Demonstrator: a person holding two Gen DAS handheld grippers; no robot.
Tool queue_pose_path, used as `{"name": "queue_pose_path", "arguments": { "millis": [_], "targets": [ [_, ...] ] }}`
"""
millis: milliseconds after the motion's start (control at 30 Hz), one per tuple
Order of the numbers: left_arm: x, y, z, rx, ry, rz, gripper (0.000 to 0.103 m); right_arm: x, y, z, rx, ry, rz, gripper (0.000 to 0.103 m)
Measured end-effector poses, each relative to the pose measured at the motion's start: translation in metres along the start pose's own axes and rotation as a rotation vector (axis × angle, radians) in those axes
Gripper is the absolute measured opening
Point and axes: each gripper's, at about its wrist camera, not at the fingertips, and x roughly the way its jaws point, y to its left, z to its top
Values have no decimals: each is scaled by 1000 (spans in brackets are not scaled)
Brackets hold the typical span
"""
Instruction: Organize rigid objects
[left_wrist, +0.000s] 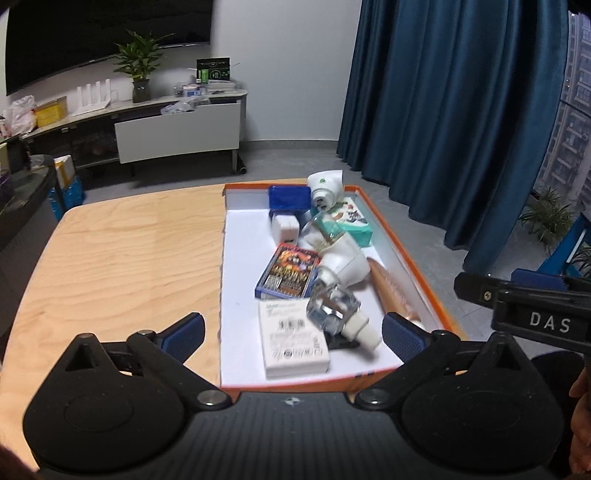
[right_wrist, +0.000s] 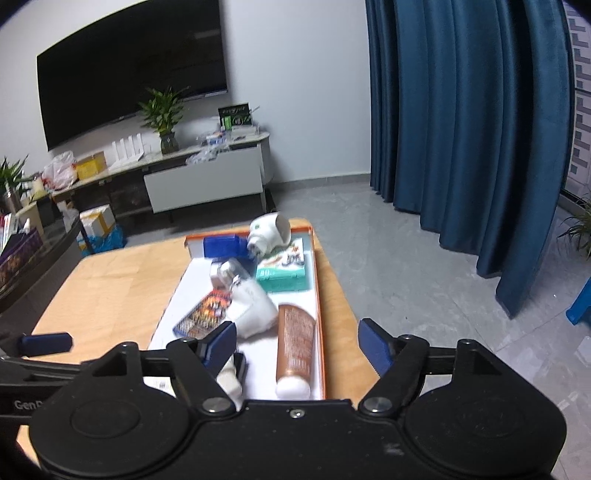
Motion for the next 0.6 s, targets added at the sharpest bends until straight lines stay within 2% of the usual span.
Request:
{"name": "queue_pose_path", "arguments": {
  "millis": [233, 600],
  "targets": [
    [-1, 5, -15, -38, 34, 29, 103, 6, 4, -19, -25, 105, -1, 89],
    [-5, 0, -20, -18, 19, 56, 103, 7, 11, -28, -43, 132, 19, 89]
  ]
}}
